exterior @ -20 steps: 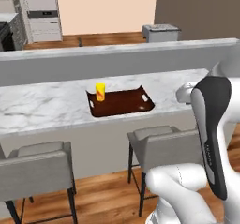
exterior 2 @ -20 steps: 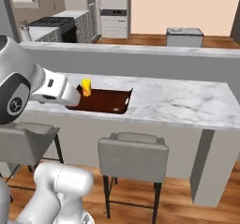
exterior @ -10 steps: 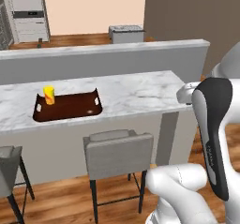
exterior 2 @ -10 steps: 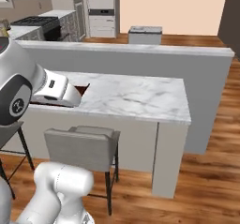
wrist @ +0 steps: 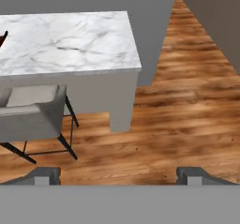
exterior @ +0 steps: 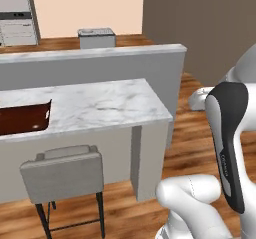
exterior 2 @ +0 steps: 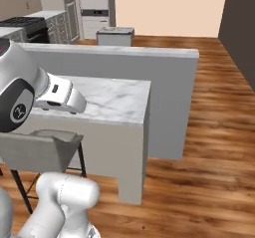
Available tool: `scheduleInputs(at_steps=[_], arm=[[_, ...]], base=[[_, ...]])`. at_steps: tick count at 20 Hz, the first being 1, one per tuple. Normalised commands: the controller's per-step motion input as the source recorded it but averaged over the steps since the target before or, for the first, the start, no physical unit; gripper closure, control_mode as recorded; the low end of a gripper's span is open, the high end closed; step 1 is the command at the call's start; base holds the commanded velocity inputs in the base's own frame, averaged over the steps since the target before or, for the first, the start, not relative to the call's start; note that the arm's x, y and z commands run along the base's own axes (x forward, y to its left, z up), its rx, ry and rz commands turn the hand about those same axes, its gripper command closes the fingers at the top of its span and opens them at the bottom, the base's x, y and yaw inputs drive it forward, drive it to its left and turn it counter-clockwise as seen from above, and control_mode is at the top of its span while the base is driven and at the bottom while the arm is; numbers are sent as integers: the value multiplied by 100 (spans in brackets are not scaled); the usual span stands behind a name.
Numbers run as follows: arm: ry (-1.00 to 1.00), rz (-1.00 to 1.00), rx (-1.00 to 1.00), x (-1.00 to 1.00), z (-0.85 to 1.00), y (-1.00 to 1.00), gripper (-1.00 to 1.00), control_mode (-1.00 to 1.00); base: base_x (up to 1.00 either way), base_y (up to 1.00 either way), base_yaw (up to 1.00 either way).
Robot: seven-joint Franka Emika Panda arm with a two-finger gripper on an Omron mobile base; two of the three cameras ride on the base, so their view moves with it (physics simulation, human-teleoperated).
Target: There is a tray on the dining counter. Grab the cup, mug, and pitcher and place them on the tray. The pitcher may be placed next to the tray if it cannot fit the tray.
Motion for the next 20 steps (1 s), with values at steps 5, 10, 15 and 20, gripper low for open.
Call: scheduleInputs(at_steps=[5,10,15,20], arm=[[0,0,0,0,0,0,-100,100],[0,0,0,0,0,0,-100,100],[0,0,0,0,0,0,-100,100],[0,0,0,0,0,0,-100,100]], base=[[0,-100,0],[0,-100,0],[0,-100,0],[58,-100,0]])
